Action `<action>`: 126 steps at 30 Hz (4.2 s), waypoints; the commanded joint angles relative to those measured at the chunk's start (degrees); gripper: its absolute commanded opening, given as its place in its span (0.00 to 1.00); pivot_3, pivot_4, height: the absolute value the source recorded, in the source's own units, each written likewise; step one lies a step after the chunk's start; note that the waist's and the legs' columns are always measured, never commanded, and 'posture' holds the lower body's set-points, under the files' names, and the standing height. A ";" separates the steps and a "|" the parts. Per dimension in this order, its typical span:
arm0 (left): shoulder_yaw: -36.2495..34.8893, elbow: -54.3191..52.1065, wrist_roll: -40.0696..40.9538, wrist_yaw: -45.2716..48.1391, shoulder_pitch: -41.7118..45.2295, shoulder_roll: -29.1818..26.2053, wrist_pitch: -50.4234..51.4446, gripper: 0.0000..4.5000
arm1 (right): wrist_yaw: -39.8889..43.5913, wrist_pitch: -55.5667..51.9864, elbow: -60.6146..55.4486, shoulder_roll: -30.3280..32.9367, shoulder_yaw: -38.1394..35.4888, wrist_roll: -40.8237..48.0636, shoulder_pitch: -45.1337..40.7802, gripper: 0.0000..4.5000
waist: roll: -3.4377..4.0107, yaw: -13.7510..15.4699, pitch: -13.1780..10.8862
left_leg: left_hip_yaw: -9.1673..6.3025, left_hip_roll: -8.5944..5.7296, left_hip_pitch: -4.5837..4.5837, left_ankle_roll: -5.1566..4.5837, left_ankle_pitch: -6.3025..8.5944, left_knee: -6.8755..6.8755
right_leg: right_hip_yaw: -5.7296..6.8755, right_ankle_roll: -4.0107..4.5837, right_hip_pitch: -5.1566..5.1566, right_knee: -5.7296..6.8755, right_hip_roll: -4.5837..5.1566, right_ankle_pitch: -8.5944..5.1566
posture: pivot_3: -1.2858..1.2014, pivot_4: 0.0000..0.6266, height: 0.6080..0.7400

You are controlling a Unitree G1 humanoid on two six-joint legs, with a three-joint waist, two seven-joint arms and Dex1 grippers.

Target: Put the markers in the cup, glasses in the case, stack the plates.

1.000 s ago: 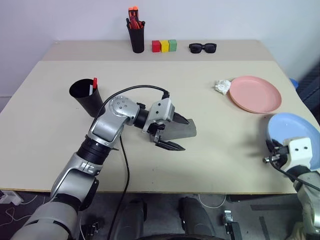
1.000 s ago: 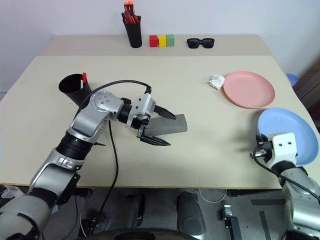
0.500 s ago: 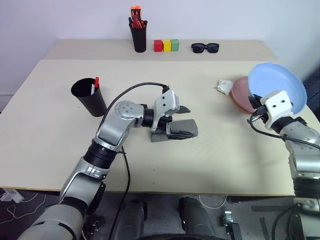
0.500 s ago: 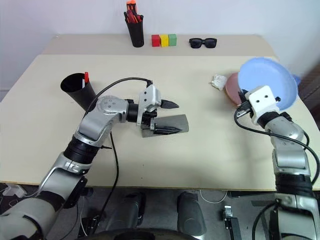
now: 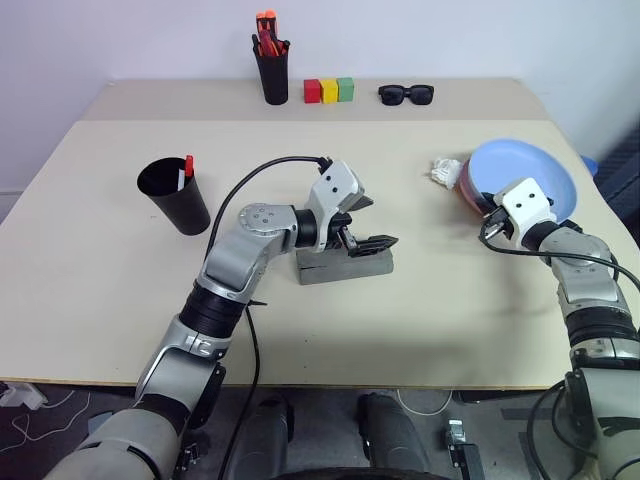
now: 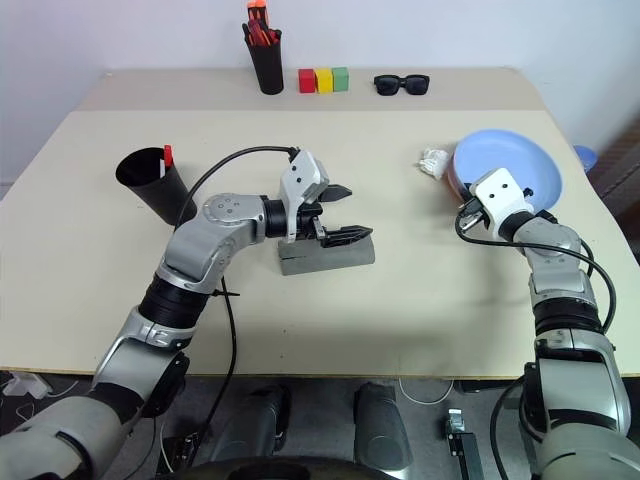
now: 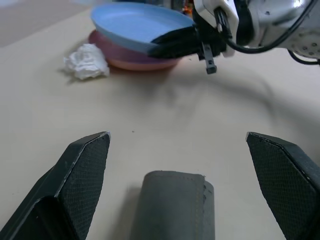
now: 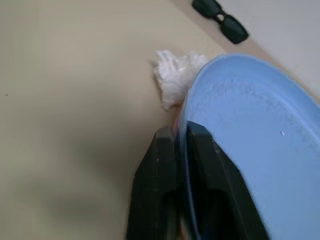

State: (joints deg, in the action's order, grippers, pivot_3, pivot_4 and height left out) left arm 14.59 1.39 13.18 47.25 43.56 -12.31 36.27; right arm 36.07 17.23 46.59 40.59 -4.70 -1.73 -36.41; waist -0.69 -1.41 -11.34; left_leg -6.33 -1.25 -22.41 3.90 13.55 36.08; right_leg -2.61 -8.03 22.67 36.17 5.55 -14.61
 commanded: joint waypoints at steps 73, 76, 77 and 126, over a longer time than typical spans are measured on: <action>-14.79 -28.77 15.21 -12.93 -18.66 -12.41 10.69 1.00 | -31.43 -3.74 29.68 -14.04 17.18 -22.80 -27.81 1.00 | 0.02 -2.58 -0.01 | -0.02 -0.01 -0.03 0.14 -0.08 -0.16 | -0.04 0.03 0.15 0.08 0.00 0.02 | 0.52 0.24 1.00; -14.82 -29.96 15.33 -14.20 -18.61 -12.04 10.90 1.00 | -31.46 -4.17 29.93 -14.36 17.11 -22.81 -27.83 1.00 | 0.02 -2.57 -0.01 | -0.02 -0.01 -0.03 0.14 -0.08 -0.16 | -0.04 0.03 0.15 0.08 0.00 0.02 | 0.52 0.24 1.00; -14.93 -30.32 15.45 -14.70 -18.59 -11.90 11.01 1.00 | -31.49 -4.36 30.02 -14.43 17.06 -22.79 -27.82 1.00 | 0.02 -2.57 -0.01 | -0.02 0.00 -0.03 0.14 -0.08 -0.16 | -0.04 0.03 0.15 0.08 0.00 0.02 | 0.52 0.24 1.00; -14.82 -34.39 17.33 -24.14 -17.27 -10.88 13.52 1.00 | -36.99 -6.91 30.84 -14.37 14.93 -22.54 -27.43 0.99 | 0.02 -2.57 -0.01 | -0.02 -0.01 -0.02 0.13 -0.08 -0.17 | -0.04 0.04 0.14 0.06 0.00 0.02 | 0.52 0.24 1.00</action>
State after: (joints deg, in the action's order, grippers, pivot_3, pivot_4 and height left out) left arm 0.40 -31.12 29.98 23.49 25.52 -23.37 49.85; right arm -0.23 10.33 77.84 25.89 10.91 -24.64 -63.07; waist -0.67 -3.99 -11.35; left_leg -6.35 -1.25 -22.43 4.04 13.48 35.91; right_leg -2.66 -7.99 22.81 36.23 5.55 -14.60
